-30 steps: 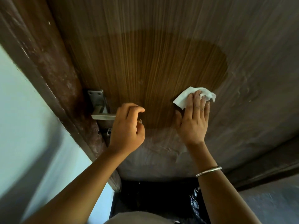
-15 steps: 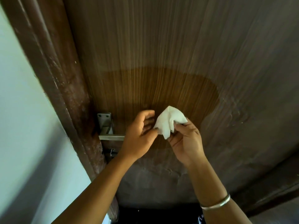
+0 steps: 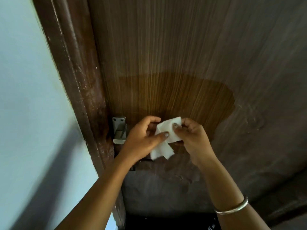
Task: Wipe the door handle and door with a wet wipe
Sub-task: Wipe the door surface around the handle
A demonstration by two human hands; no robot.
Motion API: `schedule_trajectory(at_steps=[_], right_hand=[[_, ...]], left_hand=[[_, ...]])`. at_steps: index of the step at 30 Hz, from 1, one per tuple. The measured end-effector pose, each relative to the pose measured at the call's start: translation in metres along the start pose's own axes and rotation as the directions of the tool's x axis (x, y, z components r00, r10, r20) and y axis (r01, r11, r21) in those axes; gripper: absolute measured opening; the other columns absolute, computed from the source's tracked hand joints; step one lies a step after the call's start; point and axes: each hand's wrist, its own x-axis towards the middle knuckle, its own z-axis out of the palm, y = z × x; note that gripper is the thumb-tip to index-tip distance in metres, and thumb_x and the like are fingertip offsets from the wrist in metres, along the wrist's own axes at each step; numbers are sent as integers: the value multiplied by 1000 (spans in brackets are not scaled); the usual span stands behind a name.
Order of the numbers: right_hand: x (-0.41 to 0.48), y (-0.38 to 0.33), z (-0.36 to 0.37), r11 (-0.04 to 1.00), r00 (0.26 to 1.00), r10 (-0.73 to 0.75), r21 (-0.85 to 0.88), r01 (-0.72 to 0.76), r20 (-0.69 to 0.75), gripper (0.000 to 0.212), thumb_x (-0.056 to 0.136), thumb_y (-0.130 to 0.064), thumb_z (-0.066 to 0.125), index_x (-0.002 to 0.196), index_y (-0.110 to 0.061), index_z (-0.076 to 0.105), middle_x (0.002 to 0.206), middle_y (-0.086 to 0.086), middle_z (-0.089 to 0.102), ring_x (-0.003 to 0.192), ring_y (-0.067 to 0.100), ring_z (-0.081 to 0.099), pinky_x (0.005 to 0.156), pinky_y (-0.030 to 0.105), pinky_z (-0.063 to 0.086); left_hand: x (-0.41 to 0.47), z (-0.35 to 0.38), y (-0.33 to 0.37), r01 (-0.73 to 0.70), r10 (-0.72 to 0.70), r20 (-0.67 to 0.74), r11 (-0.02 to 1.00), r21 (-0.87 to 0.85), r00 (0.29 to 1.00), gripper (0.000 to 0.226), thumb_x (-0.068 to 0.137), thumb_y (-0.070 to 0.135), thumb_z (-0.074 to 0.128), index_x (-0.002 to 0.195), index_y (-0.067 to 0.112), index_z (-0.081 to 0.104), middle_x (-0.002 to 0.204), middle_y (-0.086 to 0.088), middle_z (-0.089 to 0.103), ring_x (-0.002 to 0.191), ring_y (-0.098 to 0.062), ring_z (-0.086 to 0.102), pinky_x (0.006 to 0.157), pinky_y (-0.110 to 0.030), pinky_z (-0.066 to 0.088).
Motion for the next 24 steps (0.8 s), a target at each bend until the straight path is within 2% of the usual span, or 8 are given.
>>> schedule_trajectory(at_steps=[3,6,10,13,16,19,21,24], right_hand=[[3,-10,0,969,976,-127,-186,161,179,15,88,-12,62,95,-25,64,82,-1,72,75,13,69,60,25,57],[6,-16,-2,894,952,-225,-343,287,208,22,87,-10,63,95,-30,62,86,-8,68,79,4,66,65,19,55],[9,-19,-5,984,973,-172,-24,178,155,19,90,-5,56,103,-18,59,81,-9,69,77,9,66,63,24,56],[12,-15,0,992,982,-121,-28,126,148,23,89,-3,58,105,-19,55,78,-11,69,73,8,67,57,21,53],[13,-8,3,995,998,-53,86,50,39,24,89,-2,57,107,-18,55,80,-5,69,73,11,68,56,24,53],[11,3,-1,976,994,98,199,-86,-56,25,90,-7,57,113,-16,53,94,3,66,79,14,68,61,31,56],[4,14,-6,958,988,152,251,-141,-28,34,84,-14,64,117,-19,54,100,3,64,82,17,66,66,36,57],[-12,27,-8,978,994,88,182,-99,68,49,68,-24,75,115,-22,61,119,9,58,95,25,63,80,47,54]], left_hand=[[-2,6,2,-31,31,45,999,9,999,36,77,22,72,110,21,57,97,4,67,86,-5,65,76,-30,56],[-1,2,1,-68,63,55,994,86,996,21,80,11,66,96,23,61,87,2,70,80,-7,66,76,-32,55],[1,-5,-1,33,-33,66,999,6,997,28,79,-1,61,87,25,60,75,1,70,75,-12,68,74,-33,56],[2,-3,1,134,-92,171,959,-251,981,25,82,0,59,96,20,60,80,2,71,81,-15,69,68,-27,57],[5,0,-2,129,-103,135,971,-203,986,38,76,5,70,102,29,55,86,1,69,83,-14,68,70,-33,56],[8,-2,-6,71,-65,46,986,-150,997,54,72,1,72,100,43,52,80,4,67,80,-8,66,68,-26,55],[11,-3,-8,9,-1,54,988,-156,999,51,73,-2,70,95,42,58,83,6,68,84,-8,66,69,-24,54],[15,-2,-8,-31,33,89,999,-30,996,42,74,0,71,91,38,64,89,8,67,87,-9,66,76,-28,55]])
